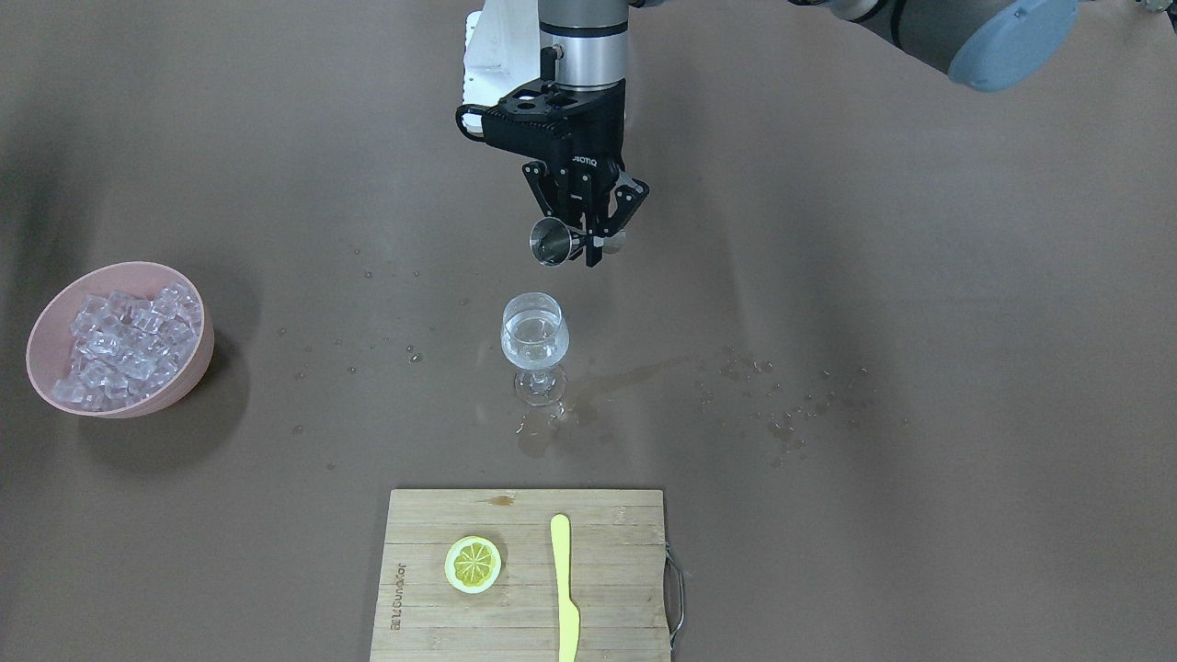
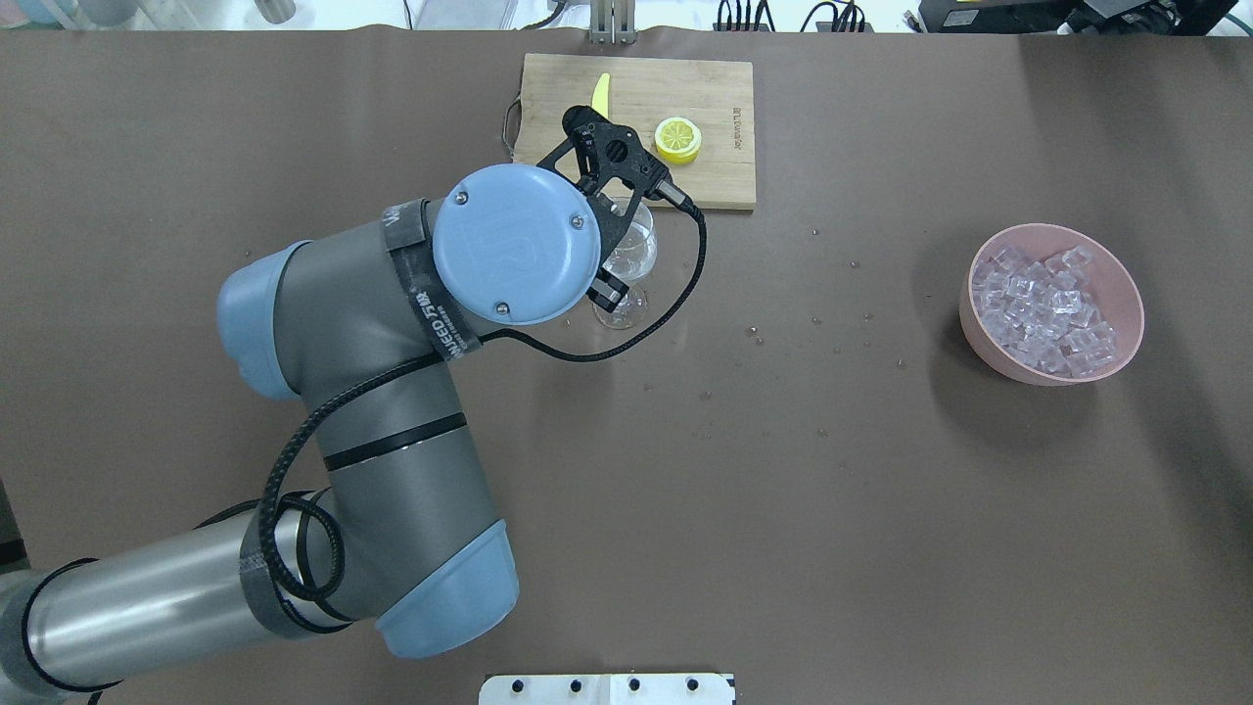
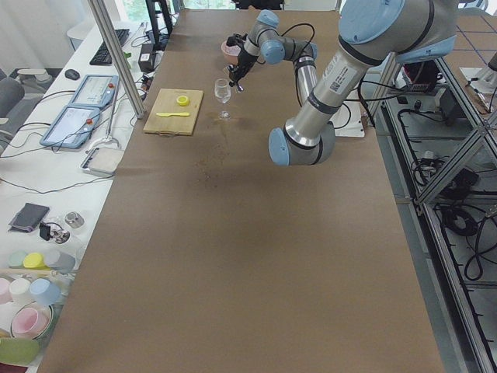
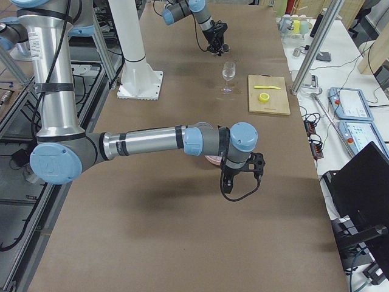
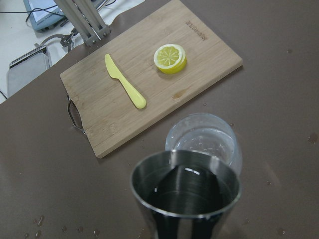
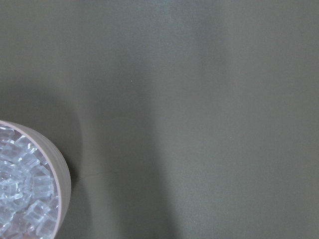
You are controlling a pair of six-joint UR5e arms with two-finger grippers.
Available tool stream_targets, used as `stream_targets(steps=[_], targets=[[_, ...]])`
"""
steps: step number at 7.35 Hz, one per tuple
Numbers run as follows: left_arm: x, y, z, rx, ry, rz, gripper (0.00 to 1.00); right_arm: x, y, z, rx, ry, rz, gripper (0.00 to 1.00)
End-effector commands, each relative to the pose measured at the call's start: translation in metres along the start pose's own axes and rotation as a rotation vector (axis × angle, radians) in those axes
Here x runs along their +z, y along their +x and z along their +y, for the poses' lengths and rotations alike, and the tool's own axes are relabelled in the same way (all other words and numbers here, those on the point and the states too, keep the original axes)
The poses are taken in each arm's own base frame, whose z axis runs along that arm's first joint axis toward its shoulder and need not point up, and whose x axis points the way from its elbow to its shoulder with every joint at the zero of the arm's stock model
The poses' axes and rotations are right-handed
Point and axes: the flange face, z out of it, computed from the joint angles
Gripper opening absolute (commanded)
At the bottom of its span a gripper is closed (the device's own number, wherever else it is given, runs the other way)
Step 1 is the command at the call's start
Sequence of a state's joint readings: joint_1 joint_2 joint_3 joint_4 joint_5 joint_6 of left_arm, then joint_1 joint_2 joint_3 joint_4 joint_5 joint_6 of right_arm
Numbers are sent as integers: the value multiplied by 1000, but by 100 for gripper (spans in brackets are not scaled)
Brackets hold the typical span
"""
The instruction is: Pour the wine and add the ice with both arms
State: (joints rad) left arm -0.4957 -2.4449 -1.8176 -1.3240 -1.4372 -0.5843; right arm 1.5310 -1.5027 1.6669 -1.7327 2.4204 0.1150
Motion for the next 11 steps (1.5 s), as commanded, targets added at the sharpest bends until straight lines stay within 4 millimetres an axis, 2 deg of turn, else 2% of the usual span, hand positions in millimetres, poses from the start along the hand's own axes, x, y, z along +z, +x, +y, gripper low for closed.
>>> stream_targets(steps=[1,5,7,9,11], targets=[[4,-1,-18,39,-50,-46,0,2,2,0,4,-4,0,100],[18,-3,-15,132,-113,-88,0,2,2,0,4,-4,-1,100],[15,-8,-18,202,-158,-114,0,2,2,0,4,-4,-1,100],[5,-8,-27,274,-174,-158,0,2,0,0,3,-5,-6,100],[12,-6,-29,288,-193,-167,0,4,2,0,8,-9,-8,100]])
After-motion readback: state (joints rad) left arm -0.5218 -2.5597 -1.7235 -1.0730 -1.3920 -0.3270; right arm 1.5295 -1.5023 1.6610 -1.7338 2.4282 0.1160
